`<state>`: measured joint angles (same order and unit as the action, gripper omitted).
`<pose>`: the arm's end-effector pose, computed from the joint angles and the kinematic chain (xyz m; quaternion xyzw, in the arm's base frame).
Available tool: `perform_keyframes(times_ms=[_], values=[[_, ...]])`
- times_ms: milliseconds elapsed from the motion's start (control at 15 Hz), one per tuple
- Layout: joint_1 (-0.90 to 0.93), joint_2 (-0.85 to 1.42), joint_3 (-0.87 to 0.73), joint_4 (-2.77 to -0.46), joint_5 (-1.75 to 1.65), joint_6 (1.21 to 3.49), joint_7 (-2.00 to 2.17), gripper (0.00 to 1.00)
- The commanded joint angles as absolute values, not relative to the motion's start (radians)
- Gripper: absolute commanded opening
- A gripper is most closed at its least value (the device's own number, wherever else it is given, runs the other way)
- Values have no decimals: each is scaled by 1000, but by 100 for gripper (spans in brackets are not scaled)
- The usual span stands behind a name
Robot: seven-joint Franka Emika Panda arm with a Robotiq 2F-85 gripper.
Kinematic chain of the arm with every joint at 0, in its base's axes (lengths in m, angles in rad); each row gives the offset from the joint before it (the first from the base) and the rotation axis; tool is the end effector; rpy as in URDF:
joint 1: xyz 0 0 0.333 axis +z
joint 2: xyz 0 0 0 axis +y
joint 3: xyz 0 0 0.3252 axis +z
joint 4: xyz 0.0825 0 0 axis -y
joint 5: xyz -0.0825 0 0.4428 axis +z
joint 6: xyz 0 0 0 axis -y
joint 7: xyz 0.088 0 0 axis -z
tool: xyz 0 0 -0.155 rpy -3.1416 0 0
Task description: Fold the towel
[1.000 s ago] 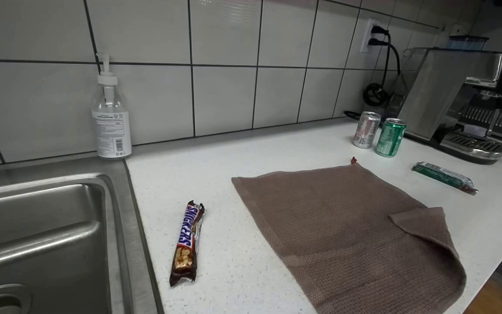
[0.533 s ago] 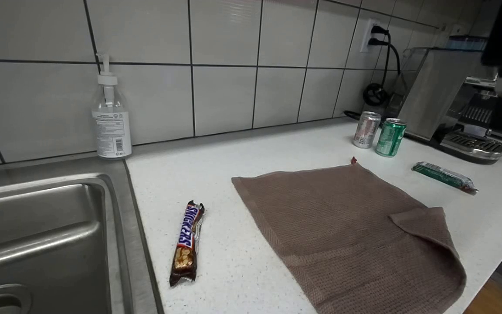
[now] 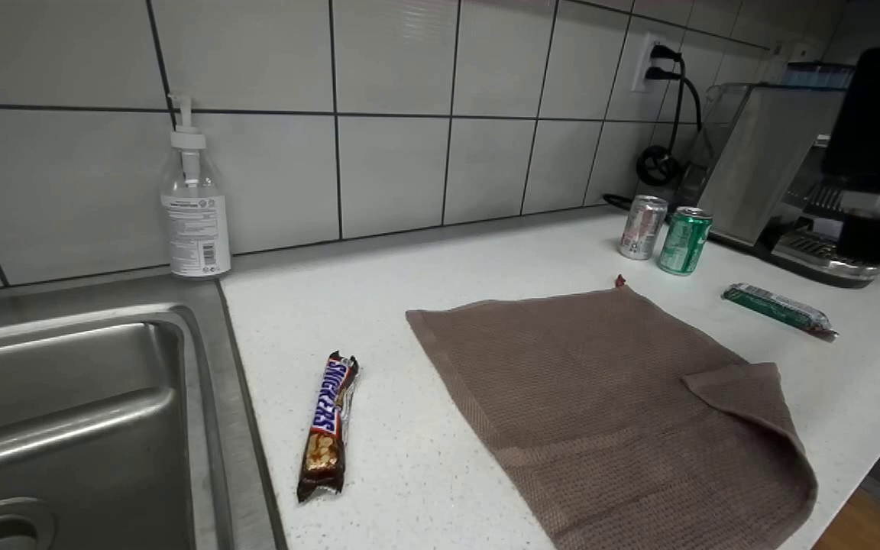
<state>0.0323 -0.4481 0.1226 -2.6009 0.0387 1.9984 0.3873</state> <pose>0.4072 0.0619 0.3193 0.9880 -0.1329 -0.0731 0.0297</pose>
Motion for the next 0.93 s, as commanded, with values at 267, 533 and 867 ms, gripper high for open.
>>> perform_keyframes(times_ms=[267, 533, 867], values=[[15, -311, 107, -2627, 4, 2190, 334, 100], [20, -215, 103, -2616, -2, 2268, 311, 100], [23, -104, 99, -2604, -28, 2353, 308, 100]])
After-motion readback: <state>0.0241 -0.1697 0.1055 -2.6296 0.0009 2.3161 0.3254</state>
